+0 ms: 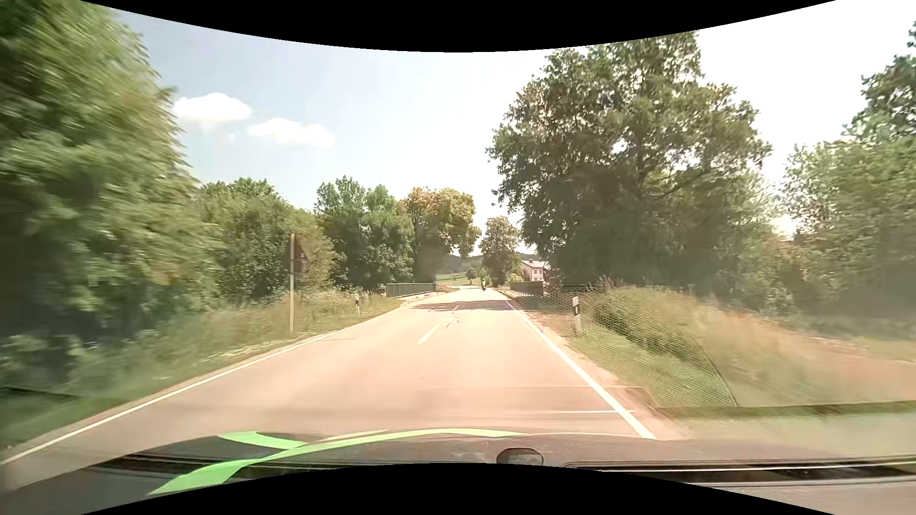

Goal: Follow the waypoints while adhering to traffic rules and regulations

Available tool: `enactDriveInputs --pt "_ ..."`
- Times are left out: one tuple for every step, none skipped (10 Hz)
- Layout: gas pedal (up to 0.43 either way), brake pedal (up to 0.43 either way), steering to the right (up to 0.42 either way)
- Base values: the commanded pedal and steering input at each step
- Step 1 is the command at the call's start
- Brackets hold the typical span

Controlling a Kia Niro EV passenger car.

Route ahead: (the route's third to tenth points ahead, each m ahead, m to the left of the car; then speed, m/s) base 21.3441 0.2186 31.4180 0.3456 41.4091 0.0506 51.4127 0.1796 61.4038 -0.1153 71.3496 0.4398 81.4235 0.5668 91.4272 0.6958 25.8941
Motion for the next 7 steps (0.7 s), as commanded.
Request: enactDriveInputs --pt "0.15 0.0 -0.003" --pt "0.118 0.0 -0.003" --pt "0.11 0.0 -0.003" --pt "0.11 0.0 -0.003" --pt "0.11 0.0 -0.003" --pt "0.11 0.0 -0.003" --pt "0.11 0.0 -0.003"
